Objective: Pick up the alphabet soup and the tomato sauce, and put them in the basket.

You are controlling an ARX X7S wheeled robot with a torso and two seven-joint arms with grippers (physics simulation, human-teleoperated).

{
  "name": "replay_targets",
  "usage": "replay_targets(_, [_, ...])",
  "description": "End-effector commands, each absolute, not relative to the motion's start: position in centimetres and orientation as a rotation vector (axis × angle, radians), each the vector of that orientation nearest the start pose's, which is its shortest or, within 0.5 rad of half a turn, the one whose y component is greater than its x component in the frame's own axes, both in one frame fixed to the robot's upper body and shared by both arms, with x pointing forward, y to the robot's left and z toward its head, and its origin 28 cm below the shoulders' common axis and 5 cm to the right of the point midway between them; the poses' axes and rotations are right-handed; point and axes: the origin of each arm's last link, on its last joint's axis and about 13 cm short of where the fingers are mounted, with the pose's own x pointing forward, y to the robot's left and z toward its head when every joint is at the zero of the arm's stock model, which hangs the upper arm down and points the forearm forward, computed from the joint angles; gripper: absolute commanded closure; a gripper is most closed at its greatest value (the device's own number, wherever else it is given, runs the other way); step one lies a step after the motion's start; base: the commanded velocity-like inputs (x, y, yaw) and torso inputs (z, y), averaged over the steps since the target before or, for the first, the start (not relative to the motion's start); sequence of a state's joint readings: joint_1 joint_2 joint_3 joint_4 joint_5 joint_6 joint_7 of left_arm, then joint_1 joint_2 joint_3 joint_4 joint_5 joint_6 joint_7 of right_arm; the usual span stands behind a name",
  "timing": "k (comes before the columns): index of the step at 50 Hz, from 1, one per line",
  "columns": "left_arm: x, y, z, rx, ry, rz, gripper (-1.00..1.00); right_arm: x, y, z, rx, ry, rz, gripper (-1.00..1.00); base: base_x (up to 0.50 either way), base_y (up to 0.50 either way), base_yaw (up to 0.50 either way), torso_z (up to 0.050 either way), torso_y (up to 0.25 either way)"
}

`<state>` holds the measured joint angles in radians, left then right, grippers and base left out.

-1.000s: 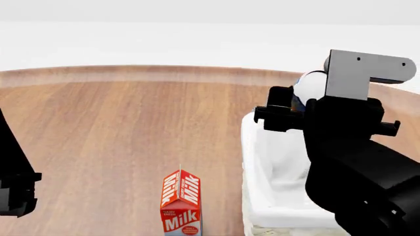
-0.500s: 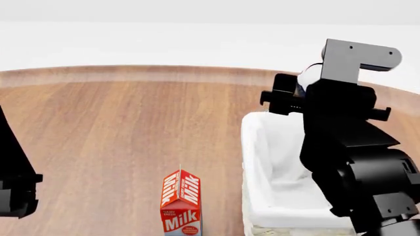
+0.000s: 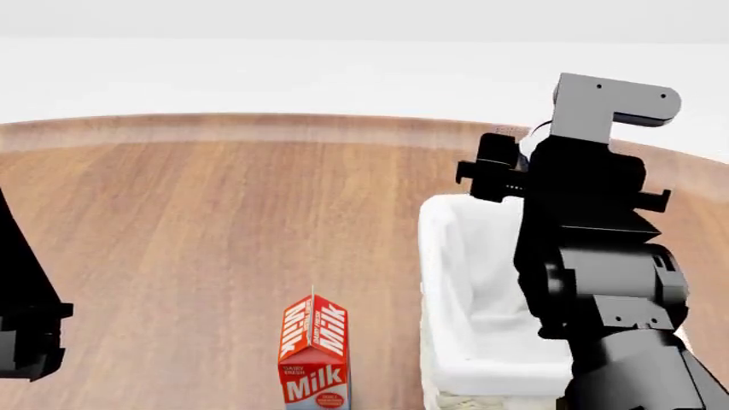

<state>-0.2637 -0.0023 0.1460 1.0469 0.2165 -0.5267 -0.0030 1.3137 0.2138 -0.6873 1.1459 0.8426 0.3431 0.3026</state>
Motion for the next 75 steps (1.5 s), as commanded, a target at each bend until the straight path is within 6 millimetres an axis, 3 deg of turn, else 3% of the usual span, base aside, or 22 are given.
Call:
replay_targets(1, [17.3, 19.6, 22.6, 0.116, -0.795, 0.032, -1.0, 42.3, -14.0, 18.3, 0.007, 0.315, -0.202, 1.0, 0.0, 0.0, 0.0, 0.0, 0.0])
replay_targets(18, [17.2, 19.5, 22.5, 0.118, -0.793, 0.029, -1.0, 41.9, -14.0, 17.5, -0.002, 0.401, -0.227, 1.0, 0.0, 0.0, 0.0, 0.001, 0.001])
replay_targets(49, [17.2, 19.4, 22.3, 0.117, -0.787, 0.024, -1.0, 40.6, -14.5, 13.2, 0.003, 0.492, -0.253, 1.0, 0.0, 0.0, 0.0, 0.0, 0.001])
replay_targets(75, [17.1, 19.3, 22.2, 0.113, -0.783, 0.02, -1.0, 40.4, -14.7, 12.6, 0.007, 0.5, -0.255, 1.0, 0.0, 0.0, 0.0, 0.0, 0.0])
